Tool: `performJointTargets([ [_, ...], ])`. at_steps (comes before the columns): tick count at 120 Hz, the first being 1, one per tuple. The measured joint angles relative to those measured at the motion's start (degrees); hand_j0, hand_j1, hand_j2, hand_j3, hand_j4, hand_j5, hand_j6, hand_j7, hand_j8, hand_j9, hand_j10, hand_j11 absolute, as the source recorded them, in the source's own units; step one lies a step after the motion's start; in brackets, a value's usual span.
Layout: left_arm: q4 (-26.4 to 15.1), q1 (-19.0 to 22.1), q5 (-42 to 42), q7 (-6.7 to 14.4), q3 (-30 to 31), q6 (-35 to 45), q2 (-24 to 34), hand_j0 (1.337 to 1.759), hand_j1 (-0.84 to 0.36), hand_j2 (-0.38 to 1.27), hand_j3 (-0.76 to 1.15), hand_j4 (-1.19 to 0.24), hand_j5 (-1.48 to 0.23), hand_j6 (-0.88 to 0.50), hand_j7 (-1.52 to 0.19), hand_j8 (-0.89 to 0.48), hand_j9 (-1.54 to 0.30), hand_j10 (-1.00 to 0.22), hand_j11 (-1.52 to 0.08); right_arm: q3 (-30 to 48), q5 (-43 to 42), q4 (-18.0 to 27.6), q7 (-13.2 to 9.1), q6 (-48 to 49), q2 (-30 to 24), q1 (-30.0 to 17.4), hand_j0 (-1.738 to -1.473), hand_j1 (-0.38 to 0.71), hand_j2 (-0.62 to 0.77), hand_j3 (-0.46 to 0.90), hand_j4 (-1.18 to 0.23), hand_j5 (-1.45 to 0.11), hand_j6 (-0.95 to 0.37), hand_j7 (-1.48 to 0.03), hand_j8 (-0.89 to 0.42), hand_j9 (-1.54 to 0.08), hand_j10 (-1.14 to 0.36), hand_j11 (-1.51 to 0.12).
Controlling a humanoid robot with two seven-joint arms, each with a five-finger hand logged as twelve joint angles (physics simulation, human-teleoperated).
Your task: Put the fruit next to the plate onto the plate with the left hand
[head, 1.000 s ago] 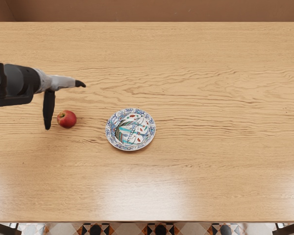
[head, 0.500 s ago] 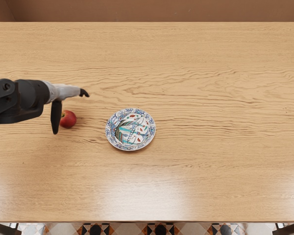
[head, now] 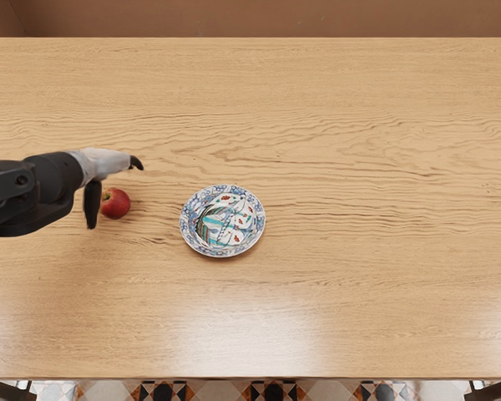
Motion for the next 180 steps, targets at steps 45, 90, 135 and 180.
performJointTargets([
  [45, 0.2, 1.6, 0.9, 0.0, 1.0, 1.3, -0.4, 1.658, 0.07, 0.05, 0.0, -0.24, -0.31, -0.24, -0.31, -0.24, -0.31, -0.24, -0.31, 0.0, 0.0, 0.0, 0.0, 0.0, 0.0, 0.0, -1.658, -0.33, 0.0, 0.0, -0.02, -0.02, -0.02, -0.02, -0.02, -0.02, -0.02, -0.02],
  [90, 1.2, 2.7, 3.1, 0.0, 1.6, 3.7, -0.6, 1.658, -0.03, 0.07, 0.0, -0.33, -0.42, -0.33, -0.42, -0.33, -0.42, -0.32, -0.42, 0.0, 0.0, 0.0, 0.0, 0.0, 0.0, 0.0, -1.658, -0.33, 0.0, 0.0, -0.02, -0.02, -0.02, -0.02, -0.02, -0.02, -0.02, -0.02],
  [135, 2.3, 2.9, 3.4, 0.0, 1.5, 4.0, -2.7, 1.658, -0.06, 0.07, 0.0, -0.35, -0.45, -0.35, -0.45, -0.35, -0.45, -0.35, -0.45, 0.0, 0.0, 0.0, 0.0, 0.0, 0.0, 0.0, -1.658, -0.33, 0.0, 0.0, -0.02, -0.02, -0.02, -0.02, -0.02, -0.02, -0.02, -0.02],
  [180, 2.4, 3.5, 3.0, 0.0, 1.6, 3.9, -2.7, 1.658, -0.17, 0.09, 0.0, -0.44, -0.56, -0.44, -0.56, -0.44, -0.56, -0.44, -0.56, 0.0, 0.0, 0.0, 0.0, 0.0, 0.0, 0.0, -1.658, -0.33, 0.0, 0.0, -0.02, -0.02, -0.02, -0.02, -0.02, -0.02, -0.02, -0.02],
])
